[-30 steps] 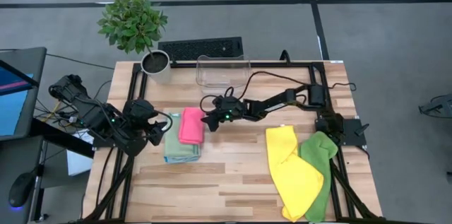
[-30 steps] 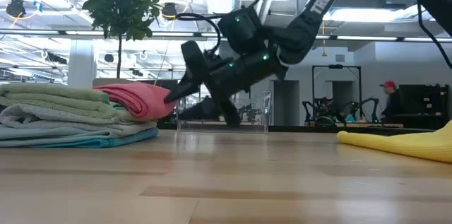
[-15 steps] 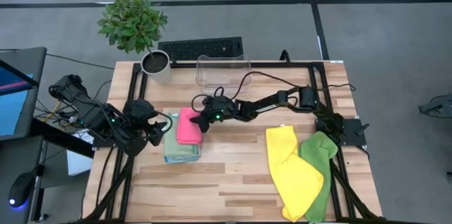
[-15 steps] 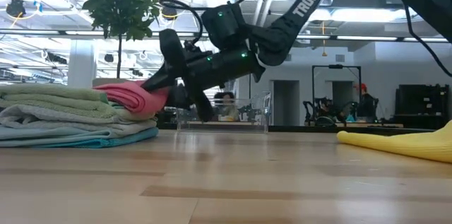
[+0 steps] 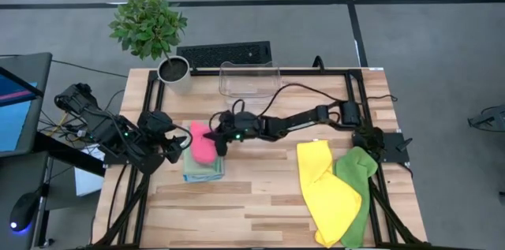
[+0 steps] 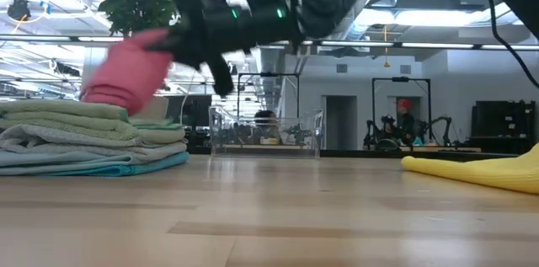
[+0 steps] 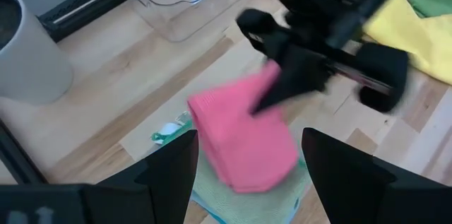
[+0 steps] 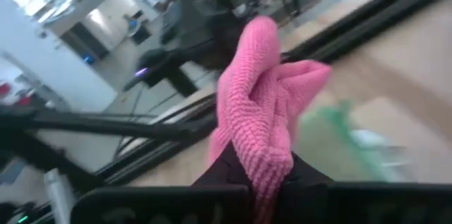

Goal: Fold microfiber towels
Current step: Stack the folded pink microfiber cloth on top of the folded light green microfiber cloth

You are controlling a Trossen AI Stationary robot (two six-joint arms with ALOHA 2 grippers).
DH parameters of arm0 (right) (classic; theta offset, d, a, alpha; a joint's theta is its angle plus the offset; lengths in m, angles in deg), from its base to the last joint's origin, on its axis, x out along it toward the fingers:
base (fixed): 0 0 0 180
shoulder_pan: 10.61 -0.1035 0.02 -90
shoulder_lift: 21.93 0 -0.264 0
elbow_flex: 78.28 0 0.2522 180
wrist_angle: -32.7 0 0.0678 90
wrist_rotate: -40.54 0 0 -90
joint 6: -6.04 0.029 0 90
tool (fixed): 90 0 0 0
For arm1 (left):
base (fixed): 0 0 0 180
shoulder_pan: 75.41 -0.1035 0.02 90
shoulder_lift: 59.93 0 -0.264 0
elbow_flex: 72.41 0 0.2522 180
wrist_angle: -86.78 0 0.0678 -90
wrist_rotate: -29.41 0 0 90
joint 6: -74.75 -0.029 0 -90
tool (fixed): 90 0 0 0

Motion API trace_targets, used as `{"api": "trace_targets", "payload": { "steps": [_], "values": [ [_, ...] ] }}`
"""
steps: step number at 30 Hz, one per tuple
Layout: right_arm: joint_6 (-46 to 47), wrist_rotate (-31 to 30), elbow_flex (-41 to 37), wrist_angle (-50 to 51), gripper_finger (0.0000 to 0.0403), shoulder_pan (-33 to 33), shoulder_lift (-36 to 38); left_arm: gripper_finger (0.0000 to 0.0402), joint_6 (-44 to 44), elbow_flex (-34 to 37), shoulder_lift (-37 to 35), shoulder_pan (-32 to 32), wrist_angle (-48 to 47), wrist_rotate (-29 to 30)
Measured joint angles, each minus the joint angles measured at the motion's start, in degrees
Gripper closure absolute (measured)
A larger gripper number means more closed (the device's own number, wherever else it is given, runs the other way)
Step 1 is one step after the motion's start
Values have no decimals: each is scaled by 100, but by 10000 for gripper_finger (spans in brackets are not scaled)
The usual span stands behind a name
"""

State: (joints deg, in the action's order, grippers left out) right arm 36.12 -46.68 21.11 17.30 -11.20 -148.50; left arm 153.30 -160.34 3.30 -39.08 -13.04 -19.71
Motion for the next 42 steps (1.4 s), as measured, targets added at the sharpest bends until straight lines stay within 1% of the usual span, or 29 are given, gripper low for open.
{"api": "trace_targets", "payload": {
  "steps": [3,5,7,10,12,15,17,19,25,30,34,42],
  "values": [
    [-125,-35,523,376,383,-294,-109,157,8,0,-97,2,2,-11],
    [-294,-209,780,742,383,-476,-191,157,11,0,-175,0,22,-10],
    [-362,-372,905,940,381,-584,-226,157,33,0,-238,1,77,-11],
    [-373,-442,942,831,381,-646,-213,157,81,0,-329,2,109,-11],
    [-370,-258,939,612,382,-652,-213,157,84,0,-370,1,116,-18],
    [-156,263,1081,234,382,-716,-211,157,86,0,-408,1,132,-15],
    [-131,454,1235,344,381,-774,-189,157,87,0,-416,0,139,-10],
    [-176,466,1293,507,381,-833,-187,157,84,0,-414,2,166,-11],
    [-309,358,1255,884,381,-732,-200,157,71,0,-414,0,186,0],
    [-303,5,781,898,381,-482,-213,157,14,0,-414,0,217,42],
    [-34,93,481,518,380,-308,-222,157,11,0,-414,2,214,46],
    [-129,47,424,681,380,-100,-222,157,-8,0,-414,0,216,161]
  ]
}}
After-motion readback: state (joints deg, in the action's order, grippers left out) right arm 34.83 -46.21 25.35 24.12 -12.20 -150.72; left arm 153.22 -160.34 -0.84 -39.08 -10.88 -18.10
